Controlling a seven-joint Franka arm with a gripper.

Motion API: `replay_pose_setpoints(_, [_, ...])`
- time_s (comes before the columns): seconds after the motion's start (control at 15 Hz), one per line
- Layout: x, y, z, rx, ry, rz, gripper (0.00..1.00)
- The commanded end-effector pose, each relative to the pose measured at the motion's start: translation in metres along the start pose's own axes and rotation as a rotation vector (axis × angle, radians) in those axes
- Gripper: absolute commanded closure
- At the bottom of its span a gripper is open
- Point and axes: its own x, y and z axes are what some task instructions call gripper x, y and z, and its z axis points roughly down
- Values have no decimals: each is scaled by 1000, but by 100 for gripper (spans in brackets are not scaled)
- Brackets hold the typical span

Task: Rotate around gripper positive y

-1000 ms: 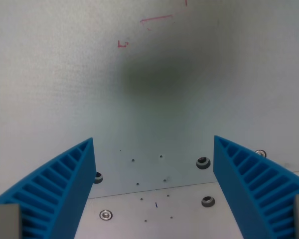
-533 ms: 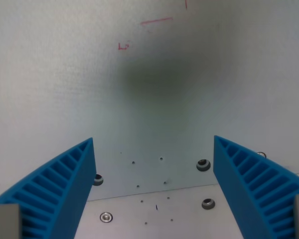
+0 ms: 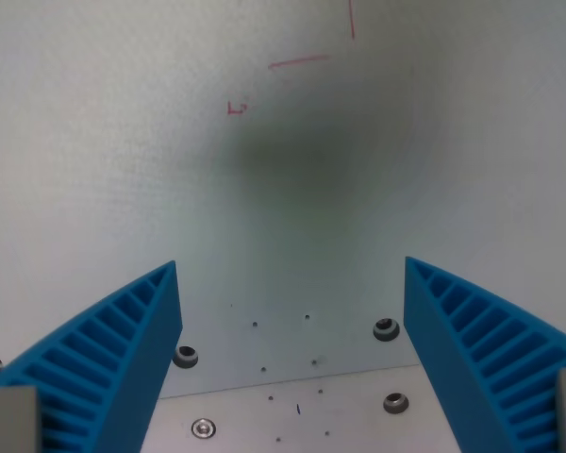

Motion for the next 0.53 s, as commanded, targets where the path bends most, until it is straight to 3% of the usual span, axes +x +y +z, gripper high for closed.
replay_pose_setpoints(0.07, [-7, 0, 1, -2, 167, 0, 0])
replay_pose_setpoints(0.53, [-7, 0, 1, -2, 248, 0, 0])
